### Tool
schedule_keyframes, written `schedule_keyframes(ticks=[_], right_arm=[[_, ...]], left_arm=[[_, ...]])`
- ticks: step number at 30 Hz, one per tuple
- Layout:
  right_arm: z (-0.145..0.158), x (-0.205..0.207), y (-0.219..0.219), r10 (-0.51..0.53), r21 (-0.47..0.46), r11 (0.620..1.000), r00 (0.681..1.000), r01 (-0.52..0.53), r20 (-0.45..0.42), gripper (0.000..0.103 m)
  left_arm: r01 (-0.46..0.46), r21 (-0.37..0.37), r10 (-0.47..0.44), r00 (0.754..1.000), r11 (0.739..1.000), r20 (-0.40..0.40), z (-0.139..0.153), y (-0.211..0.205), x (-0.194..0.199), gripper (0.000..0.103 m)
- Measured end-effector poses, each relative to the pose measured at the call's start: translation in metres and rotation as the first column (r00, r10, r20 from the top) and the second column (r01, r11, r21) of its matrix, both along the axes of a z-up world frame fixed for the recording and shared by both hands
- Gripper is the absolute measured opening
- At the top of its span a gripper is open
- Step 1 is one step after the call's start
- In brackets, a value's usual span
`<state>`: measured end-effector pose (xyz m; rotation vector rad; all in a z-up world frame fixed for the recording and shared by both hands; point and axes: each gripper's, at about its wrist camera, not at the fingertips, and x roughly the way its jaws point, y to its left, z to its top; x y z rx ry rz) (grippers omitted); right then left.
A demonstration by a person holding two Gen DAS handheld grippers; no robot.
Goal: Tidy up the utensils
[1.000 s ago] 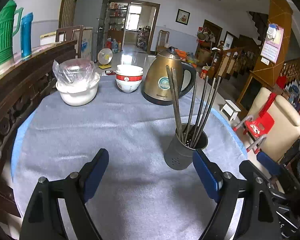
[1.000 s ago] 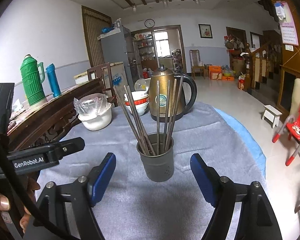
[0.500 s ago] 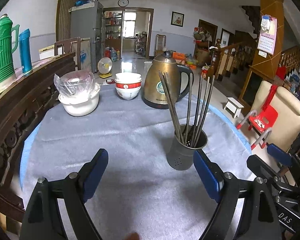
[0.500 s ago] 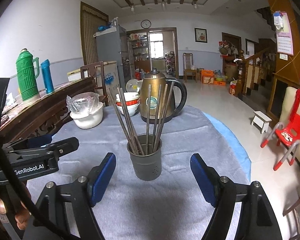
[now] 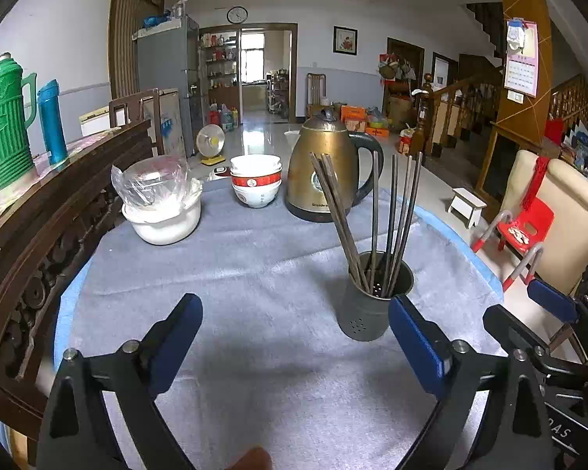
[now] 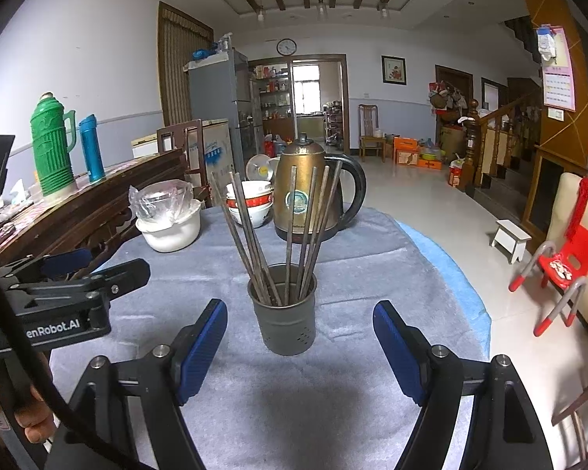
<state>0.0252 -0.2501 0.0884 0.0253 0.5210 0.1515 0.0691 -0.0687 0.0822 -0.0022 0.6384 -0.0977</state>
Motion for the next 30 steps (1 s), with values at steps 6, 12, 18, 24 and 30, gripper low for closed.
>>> schedule_keyframes(ticks=[6, 12, 18, 24, 30], right_arm=[[-0.0019, 0.0041, -0.0051, -0.009, 0.013, 1.0, 1.0, 0.01, -0.008, 0.08], [-0.0001, 0.0056, -0.0051, -0.006, 0.01, 1.0, 1.0, 0.006, -0.001, 0.08], [0.0034, 0.0056, -0.0021, -0.002, 0.004, 1.0, 1.0, 0.002, 0.009, 0.08], [0.0052, 0.0035, 0.0, -0.001, -0.002, 1.0, 1.0, 0.001, 0.017, 0.08], [0.0061, 0.0039, 0.0005, 0.0, -0.005, 1.0, 1.0, 0.0, 0.018, 0.08]], left_arm=[[-0.002, -0.012, 0.001, 1.0, 1.0, -0.016, 0.0001, 0.0005, 0.0035, 0.1], [-0.012, -0.006, 0.012, 1.0, 1.0, -0.009, 0.0022, 0.0005, 0.0036, 0.103], [0.002, -0.005, -0.002, 1.0, 1.0, -0.014, 0.0031, -0.0024, 0.003, 0.103], [-0.001, 0.0, 0.001, 1.0, 1.0, -0.01, 0.0036, -0.0038, 0.0015, 0.103], [-0.004, -0.011, 0.004, 1.0, 1.0, 0.011, 0.0053, -0.0031, 0.0021, 0.103]])
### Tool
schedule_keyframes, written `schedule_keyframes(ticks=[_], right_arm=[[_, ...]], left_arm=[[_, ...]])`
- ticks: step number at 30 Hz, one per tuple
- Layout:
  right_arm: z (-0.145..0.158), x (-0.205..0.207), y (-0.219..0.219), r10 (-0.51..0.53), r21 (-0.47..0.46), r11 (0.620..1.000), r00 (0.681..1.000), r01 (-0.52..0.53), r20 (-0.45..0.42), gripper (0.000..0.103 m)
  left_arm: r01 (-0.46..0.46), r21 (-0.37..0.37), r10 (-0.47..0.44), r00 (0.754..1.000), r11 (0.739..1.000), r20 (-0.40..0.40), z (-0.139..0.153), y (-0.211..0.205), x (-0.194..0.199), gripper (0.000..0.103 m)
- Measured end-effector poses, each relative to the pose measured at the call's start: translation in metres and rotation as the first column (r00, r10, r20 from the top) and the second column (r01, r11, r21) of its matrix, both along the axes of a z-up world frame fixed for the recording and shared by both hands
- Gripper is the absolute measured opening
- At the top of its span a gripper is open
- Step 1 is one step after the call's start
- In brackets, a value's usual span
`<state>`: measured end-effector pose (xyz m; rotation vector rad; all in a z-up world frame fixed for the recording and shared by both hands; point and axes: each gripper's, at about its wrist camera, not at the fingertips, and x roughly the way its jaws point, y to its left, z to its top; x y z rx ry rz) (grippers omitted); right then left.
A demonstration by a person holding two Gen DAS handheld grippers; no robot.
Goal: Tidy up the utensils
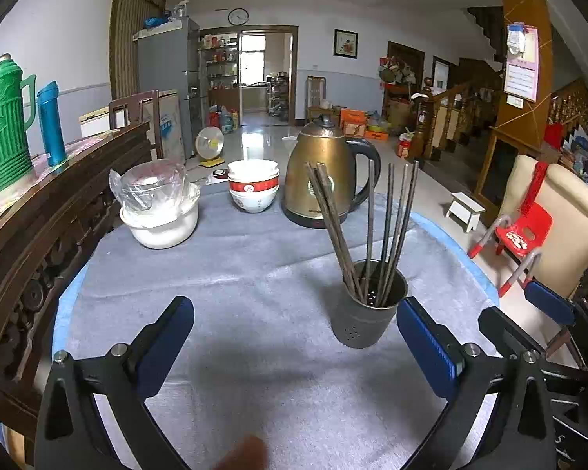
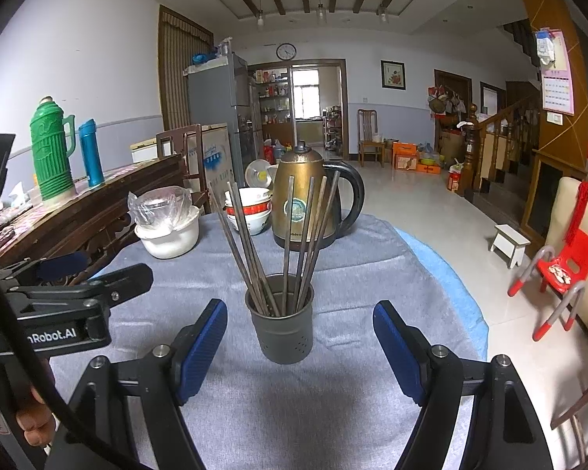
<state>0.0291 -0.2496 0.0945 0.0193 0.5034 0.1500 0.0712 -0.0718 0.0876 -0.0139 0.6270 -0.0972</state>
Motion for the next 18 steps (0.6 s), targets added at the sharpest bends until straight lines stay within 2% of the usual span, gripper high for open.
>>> schedule_keyframes(ticks=[6, 18], right_arm=[[-0.0005, 0.0014, -0.0014, -0.001, 0.007, 1.0, 1.0, 0.001, -0.006, 0.08], [-0.0016, 0.0064, -0.0055, -0.003, 0.007, 1.0, 1.0, 0.003, -0.008, 0.08]], left_arm=[[0.009, 0.008, -0.009, 1.0, 1.0, -0.021, -0.0023, -0.0037, 0.0071, 0.103], [0.012, 0.035, -0.012, 1.0, 0.999, -0.004, -0.0008, -0.0091, 0.0092, 0.103]])
